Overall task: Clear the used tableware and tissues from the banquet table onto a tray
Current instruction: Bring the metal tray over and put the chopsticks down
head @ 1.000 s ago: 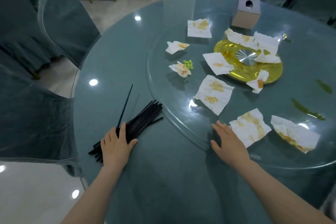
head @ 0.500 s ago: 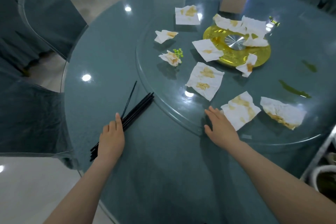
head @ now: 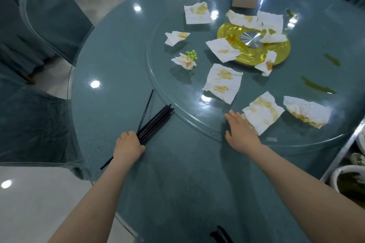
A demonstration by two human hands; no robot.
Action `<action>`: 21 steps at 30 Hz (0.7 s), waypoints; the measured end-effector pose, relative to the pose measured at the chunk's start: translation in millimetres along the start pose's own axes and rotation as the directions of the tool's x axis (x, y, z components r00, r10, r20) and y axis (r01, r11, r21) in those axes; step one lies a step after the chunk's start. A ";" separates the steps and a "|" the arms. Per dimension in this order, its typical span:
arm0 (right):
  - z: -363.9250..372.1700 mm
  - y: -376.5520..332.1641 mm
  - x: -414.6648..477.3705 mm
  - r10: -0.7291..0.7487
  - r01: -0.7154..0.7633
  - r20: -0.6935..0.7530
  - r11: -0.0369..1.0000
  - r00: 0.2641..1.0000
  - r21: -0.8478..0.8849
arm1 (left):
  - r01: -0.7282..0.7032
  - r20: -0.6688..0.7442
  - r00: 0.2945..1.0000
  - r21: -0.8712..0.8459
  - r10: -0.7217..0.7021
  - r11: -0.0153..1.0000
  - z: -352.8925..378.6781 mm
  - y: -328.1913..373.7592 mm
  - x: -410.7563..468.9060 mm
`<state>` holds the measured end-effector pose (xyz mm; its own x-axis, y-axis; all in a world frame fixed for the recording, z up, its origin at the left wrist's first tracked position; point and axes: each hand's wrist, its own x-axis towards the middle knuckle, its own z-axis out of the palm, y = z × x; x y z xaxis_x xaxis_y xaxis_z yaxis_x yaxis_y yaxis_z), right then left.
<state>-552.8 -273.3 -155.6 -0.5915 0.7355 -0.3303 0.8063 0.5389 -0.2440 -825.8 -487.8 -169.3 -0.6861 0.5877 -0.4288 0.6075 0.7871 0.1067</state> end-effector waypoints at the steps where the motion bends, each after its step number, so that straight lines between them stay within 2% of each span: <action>1: 0.0 -0.2 0.4 0.001 -0.001 0.001 1.000 1.000 -0.002 | -0.008 -0.029 1.000 0.015 0.008 1.000 1.8 0.2 -3.1; 4: -0.3 -1.6 1.7 -0.018 0.018 0.001 1.000 1.000 -0.019 | -0.026 -0.068 0.997 0.088 0.033 0.996 7.2 -0.9 -9.6; 9: -1.4 -2.8 1.0 -0.025 0.026 0.022 0.999 0.999 -0.042 | 0.058 -0.003 0.998 -0.011 -0.058 0.998 1.2 0.8 -12.3; 16: -7.6 -0.8 -5.4 -0.063 0.069 0.068 0.994 0.996 -0.086 | 0.095 0.033 0.995 -0.149 -0.092 0.984 7.1 3.3 -30.6; 19: -9.5 -0.7 -12.2 -0.075 0.076 0.061 0.997 0.995 -0.004 | 0.140 0.028 0.990 -0.244 -0.137 0.960 10.8 1.2 -37.8; 21: -8.0 -1.0 -20.5 -0.064 0.061 0.018 0.987 0.998 0.152 | 0.158 0.022 0.987 -0.286 -0.158 0.945 12.1 0.4 -43.1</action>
<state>-541.5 -285.6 -141.3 -0.6419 0.6919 -0.3305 0.7594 0.5139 -0.3991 -791.1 -515.0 -161.6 -0.7644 0.4515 -0.4602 0.3517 0.8903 0.2893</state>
